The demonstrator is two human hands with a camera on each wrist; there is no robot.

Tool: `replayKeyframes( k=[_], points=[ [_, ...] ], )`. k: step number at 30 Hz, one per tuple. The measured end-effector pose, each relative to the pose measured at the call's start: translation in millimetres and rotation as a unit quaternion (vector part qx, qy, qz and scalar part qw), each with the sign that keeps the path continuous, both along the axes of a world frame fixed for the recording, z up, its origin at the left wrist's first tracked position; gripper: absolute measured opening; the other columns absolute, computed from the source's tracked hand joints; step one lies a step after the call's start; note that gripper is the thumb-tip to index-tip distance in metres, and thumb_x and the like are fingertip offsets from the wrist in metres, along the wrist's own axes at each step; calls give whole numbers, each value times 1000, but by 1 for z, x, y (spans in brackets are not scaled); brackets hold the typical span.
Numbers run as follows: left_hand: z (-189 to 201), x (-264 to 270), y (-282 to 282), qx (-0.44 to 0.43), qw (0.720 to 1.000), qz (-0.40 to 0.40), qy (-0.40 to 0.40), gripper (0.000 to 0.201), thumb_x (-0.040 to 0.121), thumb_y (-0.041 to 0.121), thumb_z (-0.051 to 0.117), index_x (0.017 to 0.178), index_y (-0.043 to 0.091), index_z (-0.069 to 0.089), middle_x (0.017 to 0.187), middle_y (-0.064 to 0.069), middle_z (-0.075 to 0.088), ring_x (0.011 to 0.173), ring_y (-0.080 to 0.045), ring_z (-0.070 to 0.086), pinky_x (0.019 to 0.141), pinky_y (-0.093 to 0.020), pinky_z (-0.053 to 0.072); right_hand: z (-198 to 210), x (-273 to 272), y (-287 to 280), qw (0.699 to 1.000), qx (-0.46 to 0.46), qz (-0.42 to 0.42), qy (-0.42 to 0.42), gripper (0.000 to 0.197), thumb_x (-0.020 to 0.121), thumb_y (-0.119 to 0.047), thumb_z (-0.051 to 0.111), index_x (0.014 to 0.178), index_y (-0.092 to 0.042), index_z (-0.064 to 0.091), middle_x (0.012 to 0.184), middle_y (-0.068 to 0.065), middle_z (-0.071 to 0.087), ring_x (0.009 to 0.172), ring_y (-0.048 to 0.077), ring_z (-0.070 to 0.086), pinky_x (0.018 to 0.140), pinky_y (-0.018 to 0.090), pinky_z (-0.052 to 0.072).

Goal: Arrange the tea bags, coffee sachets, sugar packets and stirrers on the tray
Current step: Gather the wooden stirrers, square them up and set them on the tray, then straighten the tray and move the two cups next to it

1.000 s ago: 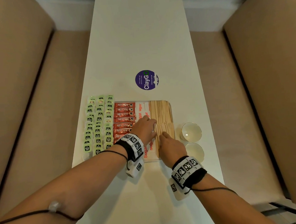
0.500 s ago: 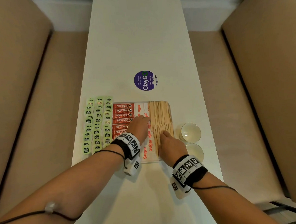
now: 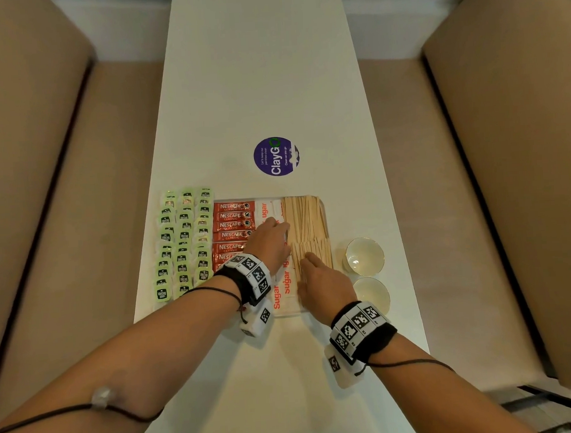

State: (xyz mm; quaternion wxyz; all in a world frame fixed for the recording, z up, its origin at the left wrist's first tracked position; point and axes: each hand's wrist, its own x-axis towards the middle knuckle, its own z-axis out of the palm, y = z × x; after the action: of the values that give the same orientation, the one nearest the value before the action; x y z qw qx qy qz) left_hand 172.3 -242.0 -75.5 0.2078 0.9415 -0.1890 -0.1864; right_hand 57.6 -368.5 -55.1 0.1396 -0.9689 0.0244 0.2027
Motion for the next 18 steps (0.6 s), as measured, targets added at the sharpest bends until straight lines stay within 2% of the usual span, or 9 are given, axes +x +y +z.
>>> replayKeyframes(
  k=[3, 10, 12, 15, 18],
  points=[
    [0, 0, -1, -1, 1000, 1, 1, 47, 94, 28, 65, 137, 14, 53, 124, -7, 54, 111, -25, 57, 94, -37, 51, 0, 1, -1, 1000, -2, -11, 2, 25, 100, -31, 53, 118, -14, 53, 130, -3, 49, 73, 24, 65, 63, 42, 59],
    [2, -2, 3, -18, 1000, 3, -4, 43, 95, 30, 63, 135, 16, 54, 124, -6, 54, 110, -24, 57, 92, -36, 51, 5, 0, -4, 999, 22, -37, -9, 22, 99, -33, 54, 115, -17, 55, 125, -5, 52, 77, 21, 64, 64, 39, 60],
    [3, -3, 6, -31, 999, 10, -7, 44, 96, 29, 62, 138, 17, 53, 128, -6, 54, 112, -24, 57, 93, -37, 51, 10, -1, -5, 997, 42, -57, -18, 25, 99, -33, 54, 119, -18, 55, 130, -5, 51, 82, 21, 65, 67, 39, 60],
    [6, -7, 16, -51, 998, 32, -9, 47, 97, 27, 61, 141, 16, 51, 131, -7, 53, 115, -24, 57, 95, -39, 51, 18, -6, -5, 991, 89, -98, -24, 37, 101, -30, 54, 135, -15, 52, 147, 0, 45, 112, 25, 63, 86, 38, 57],
    [11, -12, 32, -75, 995, 67, -10, 45, 96, 27, 61, 139, 15, 52, 129, -7, 54, 115, -23, 57, 96, -41, 51, 17, -15, -3, 979, 150, -134, -29, 49, 101, -29, 56, 146, -14, 43, 161, 4, 31, 144, 24, 39, 112, 39, 43]
  ],
)
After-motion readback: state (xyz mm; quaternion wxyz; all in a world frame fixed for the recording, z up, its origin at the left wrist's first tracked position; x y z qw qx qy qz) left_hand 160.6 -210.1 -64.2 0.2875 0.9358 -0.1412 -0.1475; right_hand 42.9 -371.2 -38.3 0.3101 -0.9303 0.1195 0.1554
